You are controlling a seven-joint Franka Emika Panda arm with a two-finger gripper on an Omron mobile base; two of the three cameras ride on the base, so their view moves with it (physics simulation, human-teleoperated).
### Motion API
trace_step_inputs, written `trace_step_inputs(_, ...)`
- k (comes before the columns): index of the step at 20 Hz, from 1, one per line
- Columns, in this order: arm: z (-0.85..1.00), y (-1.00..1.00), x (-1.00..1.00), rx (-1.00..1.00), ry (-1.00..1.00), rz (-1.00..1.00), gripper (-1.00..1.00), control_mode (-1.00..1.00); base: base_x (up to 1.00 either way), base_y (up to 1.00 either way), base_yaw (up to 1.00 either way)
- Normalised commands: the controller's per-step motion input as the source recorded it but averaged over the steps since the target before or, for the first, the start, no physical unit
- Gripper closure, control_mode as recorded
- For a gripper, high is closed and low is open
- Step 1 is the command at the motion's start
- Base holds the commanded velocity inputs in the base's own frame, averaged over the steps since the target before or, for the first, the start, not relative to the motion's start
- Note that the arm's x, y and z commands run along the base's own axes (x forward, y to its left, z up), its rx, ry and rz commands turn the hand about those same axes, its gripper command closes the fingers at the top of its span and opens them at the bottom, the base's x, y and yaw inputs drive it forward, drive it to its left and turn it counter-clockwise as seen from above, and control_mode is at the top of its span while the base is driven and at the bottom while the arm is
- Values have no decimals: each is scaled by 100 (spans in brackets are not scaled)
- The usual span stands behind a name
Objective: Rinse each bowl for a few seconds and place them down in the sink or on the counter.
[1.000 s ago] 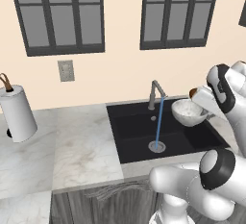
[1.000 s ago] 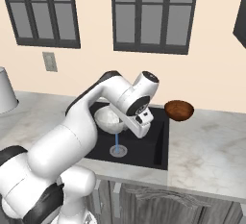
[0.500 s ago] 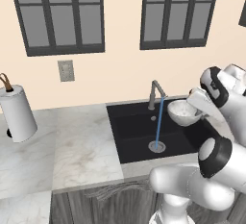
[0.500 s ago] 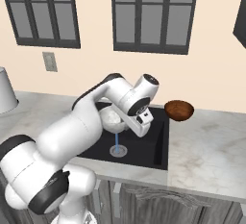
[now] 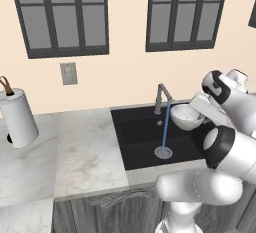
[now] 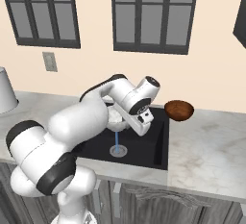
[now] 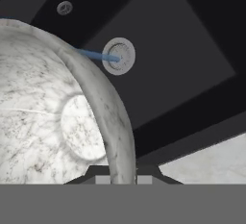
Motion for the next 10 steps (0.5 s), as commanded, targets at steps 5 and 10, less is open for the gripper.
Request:
trace_step_inputs(5,-16,0,34,3,1,1,100,-100,0,0,0)
trace_step_inputs(10,-13,0,37,2,1,1,100,-100,0,0,0)
